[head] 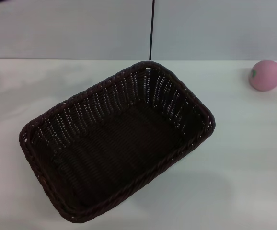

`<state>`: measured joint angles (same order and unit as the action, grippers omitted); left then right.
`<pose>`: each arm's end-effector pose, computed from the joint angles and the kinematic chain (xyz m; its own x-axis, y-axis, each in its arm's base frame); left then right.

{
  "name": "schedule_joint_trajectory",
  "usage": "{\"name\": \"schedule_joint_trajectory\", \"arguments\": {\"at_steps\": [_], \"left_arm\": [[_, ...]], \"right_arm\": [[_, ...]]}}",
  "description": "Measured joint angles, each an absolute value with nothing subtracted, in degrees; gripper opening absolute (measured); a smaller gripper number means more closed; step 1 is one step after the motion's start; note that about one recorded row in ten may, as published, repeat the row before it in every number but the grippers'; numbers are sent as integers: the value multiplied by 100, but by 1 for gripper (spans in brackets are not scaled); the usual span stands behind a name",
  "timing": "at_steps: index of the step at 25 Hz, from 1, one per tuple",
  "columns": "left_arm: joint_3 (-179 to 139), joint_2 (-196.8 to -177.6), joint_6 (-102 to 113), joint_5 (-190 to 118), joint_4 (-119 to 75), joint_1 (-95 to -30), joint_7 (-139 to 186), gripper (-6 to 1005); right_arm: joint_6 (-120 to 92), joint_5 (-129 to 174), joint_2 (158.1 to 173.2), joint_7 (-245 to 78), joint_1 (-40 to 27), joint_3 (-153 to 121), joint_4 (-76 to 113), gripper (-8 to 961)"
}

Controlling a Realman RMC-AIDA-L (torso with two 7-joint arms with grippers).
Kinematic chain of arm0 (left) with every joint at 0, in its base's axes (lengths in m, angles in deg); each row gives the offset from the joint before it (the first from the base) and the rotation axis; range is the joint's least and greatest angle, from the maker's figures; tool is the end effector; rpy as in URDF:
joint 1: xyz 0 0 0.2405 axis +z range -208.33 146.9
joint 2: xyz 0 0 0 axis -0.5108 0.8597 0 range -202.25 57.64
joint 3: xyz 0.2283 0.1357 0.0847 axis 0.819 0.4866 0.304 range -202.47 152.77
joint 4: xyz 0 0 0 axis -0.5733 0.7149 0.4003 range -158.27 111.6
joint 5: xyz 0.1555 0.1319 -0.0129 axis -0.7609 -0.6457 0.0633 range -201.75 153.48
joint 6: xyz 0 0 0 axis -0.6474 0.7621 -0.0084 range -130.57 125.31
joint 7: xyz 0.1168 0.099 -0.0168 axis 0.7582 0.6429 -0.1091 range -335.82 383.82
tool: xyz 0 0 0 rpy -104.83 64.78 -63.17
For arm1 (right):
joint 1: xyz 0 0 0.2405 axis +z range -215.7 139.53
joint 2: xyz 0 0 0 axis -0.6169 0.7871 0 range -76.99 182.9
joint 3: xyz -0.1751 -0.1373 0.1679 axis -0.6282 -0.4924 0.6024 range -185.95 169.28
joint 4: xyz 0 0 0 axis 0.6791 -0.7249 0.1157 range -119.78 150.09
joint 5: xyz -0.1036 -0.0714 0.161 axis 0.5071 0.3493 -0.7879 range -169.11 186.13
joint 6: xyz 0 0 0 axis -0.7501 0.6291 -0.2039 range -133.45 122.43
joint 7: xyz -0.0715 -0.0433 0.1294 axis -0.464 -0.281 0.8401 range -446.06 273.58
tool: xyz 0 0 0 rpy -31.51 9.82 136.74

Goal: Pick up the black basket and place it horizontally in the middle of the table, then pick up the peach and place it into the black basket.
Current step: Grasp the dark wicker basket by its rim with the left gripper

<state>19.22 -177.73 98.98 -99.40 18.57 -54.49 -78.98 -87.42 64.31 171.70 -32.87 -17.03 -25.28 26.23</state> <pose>-0.2549 0.3365 0.1410 0.4144 0.3085 0.8562 0.5578 -0.8294 0.0289 0.3777 0.3145 0.0825 0.2154 0.2915 -0.9320 -0.9604 -0.1098 -0.2562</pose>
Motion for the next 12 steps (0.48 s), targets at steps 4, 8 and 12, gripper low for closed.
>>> {"name": "schedule_joint_trajectory", "arguments": {"at_steps": [4,8,12], "left_arm": [[1918,-17791,9880,-11397,2898,-5961,-8906,767],[1990,-18001,9940,-12794,3899,-6435,-9649,727],[2055,-18240,10027,-13736,4448,-6757,-9921,680]], "right_arm": [[-8742,6431,17170,-3287,-1715,-2494,2622,478],[-8721,6431,17170,-3285,-1726,-2473,2622,478],[-8672,6431,17170,-3284,-1734,-2474,2622,478]]}}
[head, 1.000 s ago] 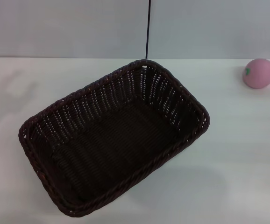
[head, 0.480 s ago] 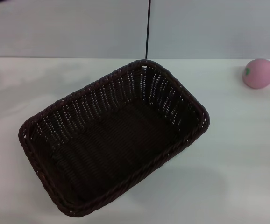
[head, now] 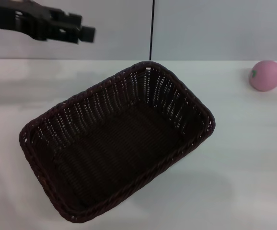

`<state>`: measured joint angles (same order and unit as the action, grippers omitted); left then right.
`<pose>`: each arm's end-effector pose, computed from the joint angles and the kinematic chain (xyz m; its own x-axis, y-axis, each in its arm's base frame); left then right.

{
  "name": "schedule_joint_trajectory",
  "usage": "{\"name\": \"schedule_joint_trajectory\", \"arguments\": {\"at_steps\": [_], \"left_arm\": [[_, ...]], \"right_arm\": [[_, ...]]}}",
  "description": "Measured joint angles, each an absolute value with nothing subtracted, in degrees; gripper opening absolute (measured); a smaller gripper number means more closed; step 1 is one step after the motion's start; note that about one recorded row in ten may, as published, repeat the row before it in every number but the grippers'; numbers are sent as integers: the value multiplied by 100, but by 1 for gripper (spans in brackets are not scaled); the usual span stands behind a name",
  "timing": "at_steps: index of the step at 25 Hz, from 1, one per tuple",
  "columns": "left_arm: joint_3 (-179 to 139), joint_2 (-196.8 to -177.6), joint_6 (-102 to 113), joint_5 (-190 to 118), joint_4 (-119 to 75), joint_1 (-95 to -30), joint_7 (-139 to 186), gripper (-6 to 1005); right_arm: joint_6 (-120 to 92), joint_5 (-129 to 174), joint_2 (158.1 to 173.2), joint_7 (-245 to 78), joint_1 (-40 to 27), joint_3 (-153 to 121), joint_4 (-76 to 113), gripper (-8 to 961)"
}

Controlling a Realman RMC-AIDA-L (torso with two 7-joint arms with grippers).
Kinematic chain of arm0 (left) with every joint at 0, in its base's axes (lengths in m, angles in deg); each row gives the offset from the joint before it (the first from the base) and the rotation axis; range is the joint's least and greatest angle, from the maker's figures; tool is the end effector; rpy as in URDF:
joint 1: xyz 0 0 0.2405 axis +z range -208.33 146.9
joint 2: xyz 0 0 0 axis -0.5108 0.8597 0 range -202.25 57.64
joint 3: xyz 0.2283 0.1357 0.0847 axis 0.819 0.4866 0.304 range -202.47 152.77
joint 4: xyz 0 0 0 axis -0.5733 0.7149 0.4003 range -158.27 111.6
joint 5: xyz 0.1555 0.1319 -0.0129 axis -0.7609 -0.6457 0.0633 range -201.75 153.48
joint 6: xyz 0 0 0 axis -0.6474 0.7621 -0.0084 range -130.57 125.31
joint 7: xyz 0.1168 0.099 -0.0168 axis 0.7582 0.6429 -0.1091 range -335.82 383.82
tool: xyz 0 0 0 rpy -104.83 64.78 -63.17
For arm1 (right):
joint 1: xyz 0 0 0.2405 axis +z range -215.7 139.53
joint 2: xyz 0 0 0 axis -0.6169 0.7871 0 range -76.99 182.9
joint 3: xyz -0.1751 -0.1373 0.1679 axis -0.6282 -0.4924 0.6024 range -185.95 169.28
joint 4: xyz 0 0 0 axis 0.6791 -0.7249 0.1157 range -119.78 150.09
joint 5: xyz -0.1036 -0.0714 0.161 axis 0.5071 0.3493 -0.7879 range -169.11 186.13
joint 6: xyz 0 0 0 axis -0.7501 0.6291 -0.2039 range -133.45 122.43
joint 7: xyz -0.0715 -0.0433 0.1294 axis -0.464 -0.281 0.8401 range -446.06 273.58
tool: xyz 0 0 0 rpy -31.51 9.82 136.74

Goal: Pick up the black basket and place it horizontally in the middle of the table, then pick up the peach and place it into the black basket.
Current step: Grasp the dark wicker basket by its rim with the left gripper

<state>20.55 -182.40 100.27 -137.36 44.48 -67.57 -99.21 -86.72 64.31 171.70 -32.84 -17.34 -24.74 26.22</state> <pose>-0.1822 0.3778 0.1006 0.8022 0.4689 0.3695 0.5345 -0.8399 -0.0945 0.3820 0.3124 0.0831 0.2161 0.2895 -0.9325 -0.9639 -0.0890 -0.2510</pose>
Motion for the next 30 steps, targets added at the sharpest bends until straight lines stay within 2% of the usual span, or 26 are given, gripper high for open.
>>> {"name": "schedule_joint_trajectory", "arguments": {"at_steps": [4,6,8,9,10,12,14,15,17,30], "left_arm": [[2081,-18355,10077,-14161,4602,-6907,-9970,685],[2259,-18521,10078,-14793,4670,-7096,-9972,697],[2259,-18521,10078,-14793,4670,-7096,-9972,720],[2405,-18662,9925,-15311,4682,-7191,-9944,731],[2405,-18662,9925,-15311,4682,-7191,-9944,743],[2461,-18781,9743,-15748,4689,-7264,-9951,761],[2461,-18781,9743,-15748,4689,-7264,-9951,774],[2488,-18900,9522,-16223,4691,-7316,-9971,781],[2506,-18959,9443,-16433,4691,-7327,-9971,794],[2803,-19012,9238,-16764,4450,-7275,-10035,791]], "right_arm": [[-8669,6431,17170,-3283,-1748,-2476,2611,478],[-8668,6431,17170,-3282,-1757,-2477,2594,478],[-8663,6431,17169,-3281,-1762,-2477,2562,477],[-8663,6431,17169,-3281,-1762,-2477,2562,477],[-8663,6431,17169,-3281,-1762,-2477,2560,477],[-8663,6431,17170,-3281,-1762,-2477,2560,477],[-8663,6432,17170,-3280,-1762,-2477,2560,477],[-8663,6432,17170,-3280,-1761,-2477,2560,477],[-8663,6432,17170,-3280,-1761,-2477,2561,477],[-8496,6432,17170,-3280,-1718,-2477,2552,477]]}}
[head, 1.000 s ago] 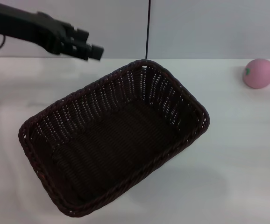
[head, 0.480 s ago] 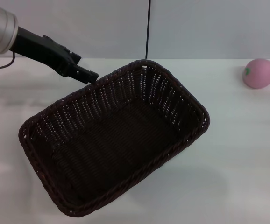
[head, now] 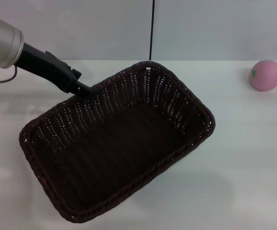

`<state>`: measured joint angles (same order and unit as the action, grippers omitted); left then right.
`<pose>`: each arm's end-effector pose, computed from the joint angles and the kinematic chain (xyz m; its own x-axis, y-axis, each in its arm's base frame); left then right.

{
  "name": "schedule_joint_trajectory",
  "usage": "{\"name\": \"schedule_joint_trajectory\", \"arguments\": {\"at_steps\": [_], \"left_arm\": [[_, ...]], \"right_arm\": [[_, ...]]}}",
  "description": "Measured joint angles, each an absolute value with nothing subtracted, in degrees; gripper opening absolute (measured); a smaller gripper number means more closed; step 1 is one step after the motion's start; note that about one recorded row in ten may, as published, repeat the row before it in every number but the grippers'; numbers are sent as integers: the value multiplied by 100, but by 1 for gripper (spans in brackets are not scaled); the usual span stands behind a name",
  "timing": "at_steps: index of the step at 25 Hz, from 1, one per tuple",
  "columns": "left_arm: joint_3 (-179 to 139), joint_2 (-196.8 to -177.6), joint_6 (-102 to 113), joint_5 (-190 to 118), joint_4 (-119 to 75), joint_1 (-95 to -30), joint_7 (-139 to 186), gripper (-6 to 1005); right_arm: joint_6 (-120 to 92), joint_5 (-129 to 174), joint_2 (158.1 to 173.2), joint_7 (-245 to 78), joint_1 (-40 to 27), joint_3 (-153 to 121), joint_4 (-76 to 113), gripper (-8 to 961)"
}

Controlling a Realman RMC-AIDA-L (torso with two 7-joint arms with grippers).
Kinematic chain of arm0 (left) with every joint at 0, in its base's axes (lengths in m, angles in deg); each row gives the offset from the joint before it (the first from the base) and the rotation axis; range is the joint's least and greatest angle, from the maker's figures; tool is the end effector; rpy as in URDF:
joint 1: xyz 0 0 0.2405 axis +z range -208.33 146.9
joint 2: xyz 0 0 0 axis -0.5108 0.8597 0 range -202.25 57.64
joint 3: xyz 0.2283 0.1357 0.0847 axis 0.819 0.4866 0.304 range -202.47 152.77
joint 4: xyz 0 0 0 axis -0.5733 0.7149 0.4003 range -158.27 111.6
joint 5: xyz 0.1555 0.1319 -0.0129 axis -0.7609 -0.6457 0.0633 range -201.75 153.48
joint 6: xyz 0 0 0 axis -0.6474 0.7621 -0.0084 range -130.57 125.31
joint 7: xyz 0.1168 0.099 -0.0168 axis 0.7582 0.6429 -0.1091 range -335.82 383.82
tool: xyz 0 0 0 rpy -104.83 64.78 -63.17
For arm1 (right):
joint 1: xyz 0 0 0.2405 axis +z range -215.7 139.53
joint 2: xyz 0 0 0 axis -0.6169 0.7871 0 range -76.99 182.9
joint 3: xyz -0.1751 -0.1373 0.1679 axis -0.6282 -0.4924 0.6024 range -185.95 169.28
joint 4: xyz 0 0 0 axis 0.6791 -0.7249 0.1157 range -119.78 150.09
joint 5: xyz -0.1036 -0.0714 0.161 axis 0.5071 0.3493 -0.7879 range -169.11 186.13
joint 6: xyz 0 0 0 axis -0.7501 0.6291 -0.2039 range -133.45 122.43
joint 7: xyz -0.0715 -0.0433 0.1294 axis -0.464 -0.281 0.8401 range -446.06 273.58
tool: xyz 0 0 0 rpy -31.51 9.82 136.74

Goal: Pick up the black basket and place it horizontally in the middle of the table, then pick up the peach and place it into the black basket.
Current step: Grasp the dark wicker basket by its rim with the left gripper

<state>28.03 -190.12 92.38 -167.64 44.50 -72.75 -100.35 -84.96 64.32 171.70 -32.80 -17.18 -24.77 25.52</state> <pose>-0.2011 0.3953 0.0287 0.8312 0.5554 -0.0240 0.5236 -0.7966 -0.3020 0.3858 0.3139 0.0784 0.2085 0.2660 -0.9412 -0.9699 -0.0672 -0.2338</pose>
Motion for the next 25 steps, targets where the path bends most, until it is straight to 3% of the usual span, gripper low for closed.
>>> {"name": "schedule_joint_trajectory", "arguments": {"at_steps": [16,25], "left_arm": [[3795,-19026,8575,-17397,3758,-7340,-10247,788],[3816,-19032,8531,-17408,3784,-7330,-10199,631]], "right_arm": [[-8283,6432,17170,-3289,-1649,-2468,2553,478],[-8222,6432,17170,-3289,-1643,-2468,2552,477]]}}
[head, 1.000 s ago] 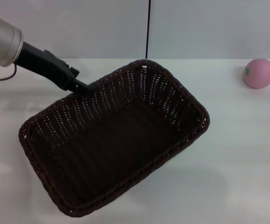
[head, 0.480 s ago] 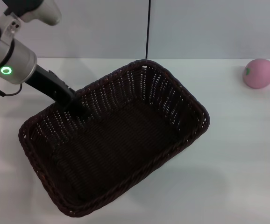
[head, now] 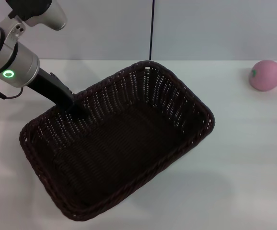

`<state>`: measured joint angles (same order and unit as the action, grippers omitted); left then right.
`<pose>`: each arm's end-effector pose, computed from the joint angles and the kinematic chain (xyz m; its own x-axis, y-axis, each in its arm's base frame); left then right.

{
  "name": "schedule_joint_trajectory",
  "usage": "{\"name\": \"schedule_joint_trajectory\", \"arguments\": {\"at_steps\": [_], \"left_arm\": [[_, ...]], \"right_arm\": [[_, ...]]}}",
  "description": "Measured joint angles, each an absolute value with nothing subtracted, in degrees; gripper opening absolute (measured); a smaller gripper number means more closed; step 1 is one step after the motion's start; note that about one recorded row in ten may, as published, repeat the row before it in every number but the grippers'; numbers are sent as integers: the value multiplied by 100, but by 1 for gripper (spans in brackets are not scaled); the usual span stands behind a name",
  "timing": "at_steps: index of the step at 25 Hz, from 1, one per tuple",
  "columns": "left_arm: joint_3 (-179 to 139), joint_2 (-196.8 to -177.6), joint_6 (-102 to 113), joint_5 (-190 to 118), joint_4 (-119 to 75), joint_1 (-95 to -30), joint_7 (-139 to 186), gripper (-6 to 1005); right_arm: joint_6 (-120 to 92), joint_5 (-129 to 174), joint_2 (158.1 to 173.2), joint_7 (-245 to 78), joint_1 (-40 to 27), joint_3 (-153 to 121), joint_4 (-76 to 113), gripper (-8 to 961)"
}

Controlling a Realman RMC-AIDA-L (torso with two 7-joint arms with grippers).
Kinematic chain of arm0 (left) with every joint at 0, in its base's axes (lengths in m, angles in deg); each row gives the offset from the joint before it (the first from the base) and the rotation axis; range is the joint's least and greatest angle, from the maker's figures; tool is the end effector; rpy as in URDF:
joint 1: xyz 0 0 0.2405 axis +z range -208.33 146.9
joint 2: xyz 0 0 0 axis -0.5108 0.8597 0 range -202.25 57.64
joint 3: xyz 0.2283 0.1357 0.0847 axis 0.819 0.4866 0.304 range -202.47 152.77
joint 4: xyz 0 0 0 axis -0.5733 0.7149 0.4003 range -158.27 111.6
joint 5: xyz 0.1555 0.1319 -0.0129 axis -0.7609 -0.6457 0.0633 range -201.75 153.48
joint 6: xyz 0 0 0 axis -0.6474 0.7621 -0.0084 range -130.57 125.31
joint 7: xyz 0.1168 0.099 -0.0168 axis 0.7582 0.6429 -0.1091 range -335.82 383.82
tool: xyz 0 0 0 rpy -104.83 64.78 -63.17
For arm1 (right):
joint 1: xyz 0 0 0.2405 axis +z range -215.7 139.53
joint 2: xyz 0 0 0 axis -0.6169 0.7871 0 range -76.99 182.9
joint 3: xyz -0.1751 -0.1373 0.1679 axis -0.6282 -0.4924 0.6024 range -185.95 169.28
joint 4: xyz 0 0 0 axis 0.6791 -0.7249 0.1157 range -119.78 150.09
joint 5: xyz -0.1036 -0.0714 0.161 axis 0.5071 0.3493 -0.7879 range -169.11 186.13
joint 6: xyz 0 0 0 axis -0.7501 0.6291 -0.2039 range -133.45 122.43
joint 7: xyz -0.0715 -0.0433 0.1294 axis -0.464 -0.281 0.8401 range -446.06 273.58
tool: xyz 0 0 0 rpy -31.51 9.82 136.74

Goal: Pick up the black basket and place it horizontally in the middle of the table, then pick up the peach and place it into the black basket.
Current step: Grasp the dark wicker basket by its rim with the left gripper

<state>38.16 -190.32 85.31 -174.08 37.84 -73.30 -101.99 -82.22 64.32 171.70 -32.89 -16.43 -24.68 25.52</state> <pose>-0.2221 0.3964 -0.0055 0.8020 0.5578 -0.2135 0.4705 -0.8103 -0.3495 0.3884 0.3204 0.0758 0.2095 0.2424 -0.9473 -0.9733 -0.0414 -0.2259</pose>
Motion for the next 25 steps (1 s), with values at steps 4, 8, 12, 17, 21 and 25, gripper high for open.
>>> {"name": "schedule_joint_trajectory", "arguments": {"at_steps": [4,8,12,17,21,25], "left_arm": [[3820,-19029,8529,-17403,3789,-7314,-10180,547],[3831,-19026,8591,-17387,3917,-7286,-10162,435],[3792,-19025,8677,-17345,4089,-7254,-10087,362],[3775,-19018,8717,-17141,4255,-7166,-9962,277],[3769,-19016,8729,-17114,4305,-7140,-9930,227],[3661,-19016,8772,-16840,4533,-7015,-9733,197]], "right_arm": [[-8222,6432,17169,-3294,-1638,-2468,2553,477],[-8223,6432,17170,-3293,-1628,-2468,2552,477],[-8222,6432,17174,-3290,-1626,-2468,2544,477],[-8223,6432,17179,-3289,-1634,-2468,2516,477],[-8224,6432,17179,-3287,-1644,-2468,2503,477],[-8224,6432,17179,-3286,-1646,-2468,2494,477]]}}
